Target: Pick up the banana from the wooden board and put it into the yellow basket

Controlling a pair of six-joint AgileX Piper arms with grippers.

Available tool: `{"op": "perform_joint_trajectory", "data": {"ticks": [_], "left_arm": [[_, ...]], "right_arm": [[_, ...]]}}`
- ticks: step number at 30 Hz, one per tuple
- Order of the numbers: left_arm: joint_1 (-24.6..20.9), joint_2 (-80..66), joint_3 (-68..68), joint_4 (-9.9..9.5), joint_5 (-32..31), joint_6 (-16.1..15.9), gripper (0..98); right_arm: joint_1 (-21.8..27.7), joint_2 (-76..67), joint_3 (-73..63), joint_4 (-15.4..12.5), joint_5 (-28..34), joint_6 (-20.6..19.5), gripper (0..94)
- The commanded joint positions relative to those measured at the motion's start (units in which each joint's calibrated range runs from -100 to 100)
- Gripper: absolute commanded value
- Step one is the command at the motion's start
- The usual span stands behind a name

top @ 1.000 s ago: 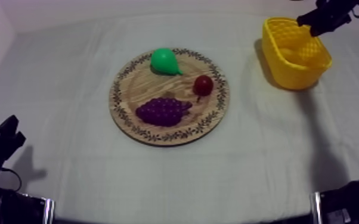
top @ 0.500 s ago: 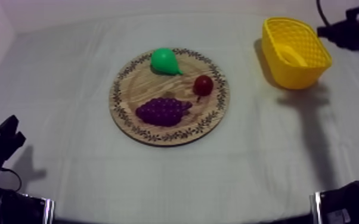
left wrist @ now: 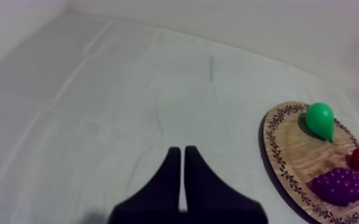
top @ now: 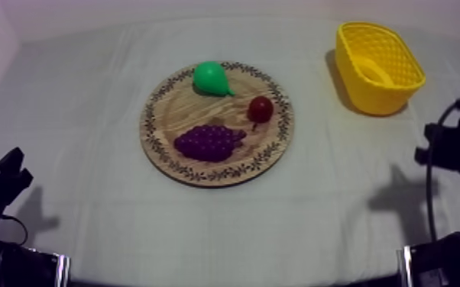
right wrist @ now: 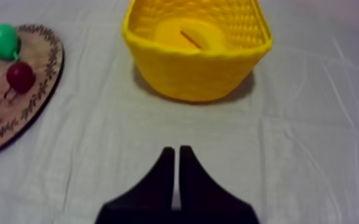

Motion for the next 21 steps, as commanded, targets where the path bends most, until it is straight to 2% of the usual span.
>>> {"op": "perform_joint_trajectory", "data": {"ticks": [1,8,16,21], "left_arm": [[-0.01,0.00,-0.04,0.00,-0.03,0.00,0.0],[-0.01,0.00,-0.04,0.00,-0.03,0.00,0.0],[-0.01,0.00,-0.04,0.00,-0.03,-0.01,0.0],[-0.01,0.00,-0.04,0.00,-0.03,-0.01,0.0]], "right_arm": [[0.09,-9.75,4.01,-1.11,1.13,3.36,0.5],[0.90,-21.30,5.56,-3.83,8.31,5.06,0.5],[1.50,-27.82,5.69,-2.31,16.23,0.69,0.4],[1.85,-28.22,5.69,-2.05,17.21,2.49,0.4]]}}
